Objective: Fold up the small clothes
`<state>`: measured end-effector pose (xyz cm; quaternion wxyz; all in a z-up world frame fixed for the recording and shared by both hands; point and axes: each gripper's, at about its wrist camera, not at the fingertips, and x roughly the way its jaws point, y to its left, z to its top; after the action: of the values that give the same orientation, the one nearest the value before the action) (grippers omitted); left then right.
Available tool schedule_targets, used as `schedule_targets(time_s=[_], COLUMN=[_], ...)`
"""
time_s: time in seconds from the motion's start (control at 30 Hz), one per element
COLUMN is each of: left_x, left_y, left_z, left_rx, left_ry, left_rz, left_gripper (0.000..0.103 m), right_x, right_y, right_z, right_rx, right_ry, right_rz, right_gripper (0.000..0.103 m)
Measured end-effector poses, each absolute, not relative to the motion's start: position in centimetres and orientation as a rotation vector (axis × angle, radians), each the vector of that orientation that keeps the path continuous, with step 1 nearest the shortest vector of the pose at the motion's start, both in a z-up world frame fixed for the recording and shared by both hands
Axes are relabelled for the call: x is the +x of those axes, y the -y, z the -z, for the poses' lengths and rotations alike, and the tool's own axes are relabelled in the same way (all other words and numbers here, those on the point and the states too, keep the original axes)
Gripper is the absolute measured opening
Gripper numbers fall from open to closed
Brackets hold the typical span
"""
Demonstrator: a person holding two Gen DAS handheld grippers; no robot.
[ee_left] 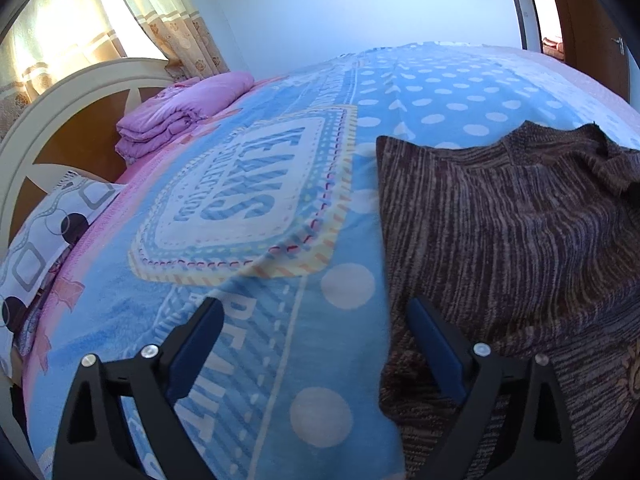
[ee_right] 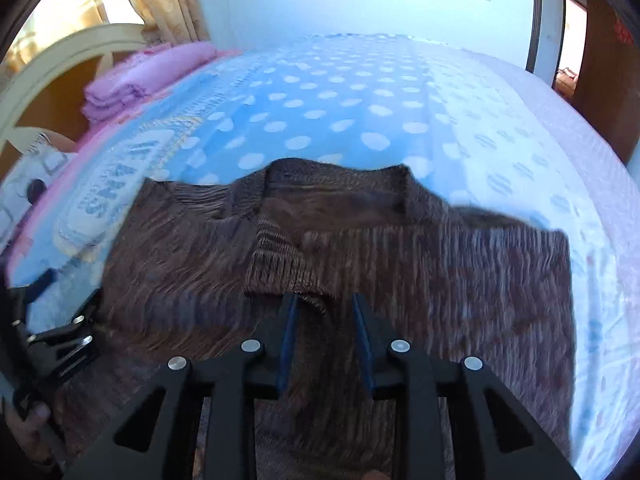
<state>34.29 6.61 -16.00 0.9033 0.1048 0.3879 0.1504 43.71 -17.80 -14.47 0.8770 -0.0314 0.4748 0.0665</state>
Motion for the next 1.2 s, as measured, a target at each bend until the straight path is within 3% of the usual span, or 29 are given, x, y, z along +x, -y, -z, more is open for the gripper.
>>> schedule_targets(time_s=[0.07,0.37,0.73,0.97,1.2], left_x=[34.2,34.2,34.2,34.3,34.3], left_y=[-6.7,-7.4,-7.4,-7.6,-7.7], left_z=[16.0,16.0,15.9,16.0,16.1], left_rx=[0.221,0.169,0.158,0.134,0.134], left_ry=[-0.797,-0.804,-0.807,-0.815,-0.822], left_rz=[-0.336,-0.318,-0.314,-0.309,-0.310], left_gripper=[0.103,0.103,0.103,0.103,0.103], right_x=[44.1,36.7,35.4,32.1,33.9], right_y=[19.1,19.5,14.7,13.6,15.8], right_z=[14.6,15.0,15.5,15.1,12.1], right_rx=[-0.014,-0.059,-0.193,-0.252,-0.162], right_ry=[-1.005,-0.989,-0.949,-1.057,-0.933], right_rz=[-0.083,-0.165,-0.214,-0.344,-0.254], right_gripper=[0.028,0.028,0.028,0.029,0.029])
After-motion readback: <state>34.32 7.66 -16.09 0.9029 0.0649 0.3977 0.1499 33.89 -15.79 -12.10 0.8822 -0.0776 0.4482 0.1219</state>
